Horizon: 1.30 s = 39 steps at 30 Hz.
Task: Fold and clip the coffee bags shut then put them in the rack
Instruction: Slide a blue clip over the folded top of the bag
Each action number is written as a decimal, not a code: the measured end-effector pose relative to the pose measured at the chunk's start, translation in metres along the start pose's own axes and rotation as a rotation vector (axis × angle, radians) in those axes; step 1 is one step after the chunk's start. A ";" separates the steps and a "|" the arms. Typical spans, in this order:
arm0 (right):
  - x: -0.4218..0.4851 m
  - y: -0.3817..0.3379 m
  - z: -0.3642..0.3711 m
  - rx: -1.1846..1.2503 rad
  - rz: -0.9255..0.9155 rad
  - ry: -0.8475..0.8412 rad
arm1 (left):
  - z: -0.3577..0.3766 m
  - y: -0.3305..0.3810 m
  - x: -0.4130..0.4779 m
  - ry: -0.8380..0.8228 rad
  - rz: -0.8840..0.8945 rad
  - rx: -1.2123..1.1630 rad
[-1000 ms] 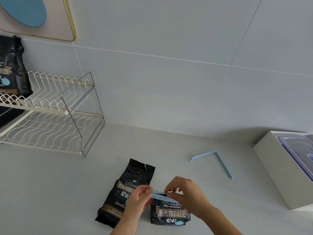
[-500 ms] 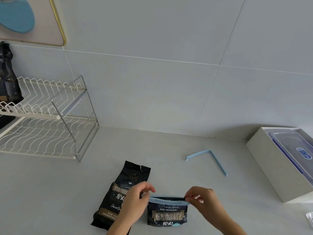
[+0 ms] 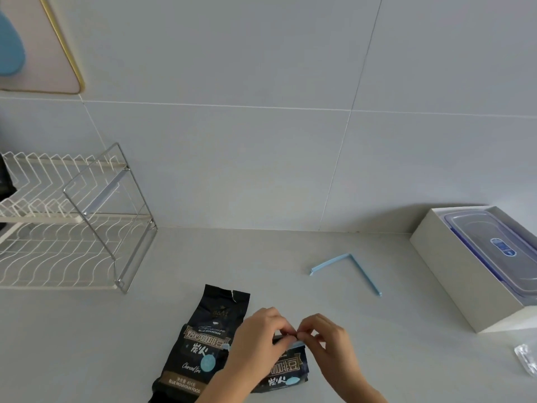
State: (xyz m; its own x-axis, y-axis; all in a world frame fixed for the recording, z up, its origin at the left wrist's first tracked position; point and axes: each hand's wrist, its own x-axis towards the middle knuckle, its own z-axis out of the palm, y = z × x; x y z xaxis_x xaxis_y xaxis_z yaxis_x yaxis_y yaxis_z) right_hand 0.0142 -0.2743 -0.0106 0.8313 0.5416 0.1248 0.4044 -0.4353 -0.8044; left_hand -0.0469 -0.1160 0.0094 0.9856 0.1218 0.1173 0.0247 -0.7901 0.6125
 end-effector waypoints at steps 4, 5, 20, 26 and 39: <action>-0.001 0.006 0.001 0.155 0.136 0.041 | 0.009 0.002 -0.001 0.047 0.113 0.107; -0.001 0.008 0.000 0.204 0.180 0.044 | 0.010 0.003 -0.002 0.049 0.136 0.124; -0.007 0.011 0.006 0.404 0.211 -0.050 | 0.010 -0.004 -0.012 0.095 0.190 0.120; -0.007 0.011 0.010 0.459 0.287 -0.082 | 0.016 -0.008 -0.015 0.075 0.172 0.089; -0.008 0.015 0.026 0.521 0.346 -0.046 | 0.020 0.000 -0.006 0.064 0.085 0.016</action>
State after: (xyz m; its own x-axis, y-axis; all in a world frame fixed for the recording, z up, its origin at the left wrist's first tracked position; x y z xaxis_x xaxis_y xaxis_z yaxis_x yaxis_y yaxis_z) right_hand 0.0035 -0.2669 -0.0385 0.8588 0.4676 -0.2093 -0.1336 -0.1899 -0.9727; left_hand -0.0498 -0.1290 -0.0073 0.9715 0.0913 0.2187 -0.0559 -0.8086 0.5857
